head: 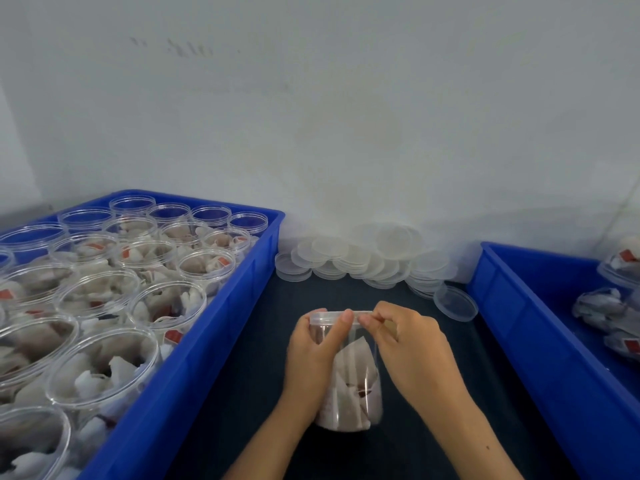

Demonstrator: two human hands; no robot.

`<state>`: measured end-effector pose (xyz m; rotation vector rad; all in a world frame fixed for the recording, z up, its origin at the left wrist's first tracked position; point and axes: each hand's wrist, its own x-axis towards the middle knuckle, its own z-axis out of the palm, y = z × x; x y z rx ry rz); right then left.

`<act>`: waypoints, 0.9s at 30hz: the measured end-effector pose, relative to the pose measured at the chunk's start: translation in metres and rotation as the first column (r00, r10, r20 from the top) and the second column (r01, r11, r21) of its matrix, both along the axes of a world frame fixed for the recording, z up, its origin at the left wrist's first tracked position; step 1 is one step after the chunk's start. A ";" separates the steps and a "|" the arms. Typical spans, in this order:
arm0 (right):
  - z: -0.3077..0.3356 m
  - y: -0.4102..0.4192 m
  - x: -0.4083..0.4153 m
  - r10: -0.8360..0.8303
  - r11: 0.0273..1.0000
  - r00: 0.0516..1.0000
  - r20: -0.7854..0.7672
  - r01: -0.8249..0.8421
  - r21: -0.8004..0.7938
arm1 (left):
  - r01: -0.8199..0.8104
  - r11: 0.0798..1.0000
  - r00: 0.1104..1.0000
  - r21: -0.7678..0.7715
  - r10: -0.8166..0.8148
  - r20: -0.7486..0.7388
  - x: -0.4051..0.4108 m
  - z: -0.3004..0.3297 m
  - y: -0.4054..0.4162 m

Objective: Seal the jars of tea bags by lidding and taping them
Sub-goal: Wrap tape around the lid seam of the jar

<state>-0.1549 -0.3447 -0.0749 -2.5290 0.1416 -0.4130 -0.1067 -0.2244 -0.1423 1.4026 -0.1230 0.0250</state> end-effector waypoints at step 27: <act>0.001 -0.018 -0.017 -0.089 0.982 0.966 -0.241 0.044 -0.184 | 0.184 0.979 0.979 0.089 -0.191 0.078 0.012 0.003 0.021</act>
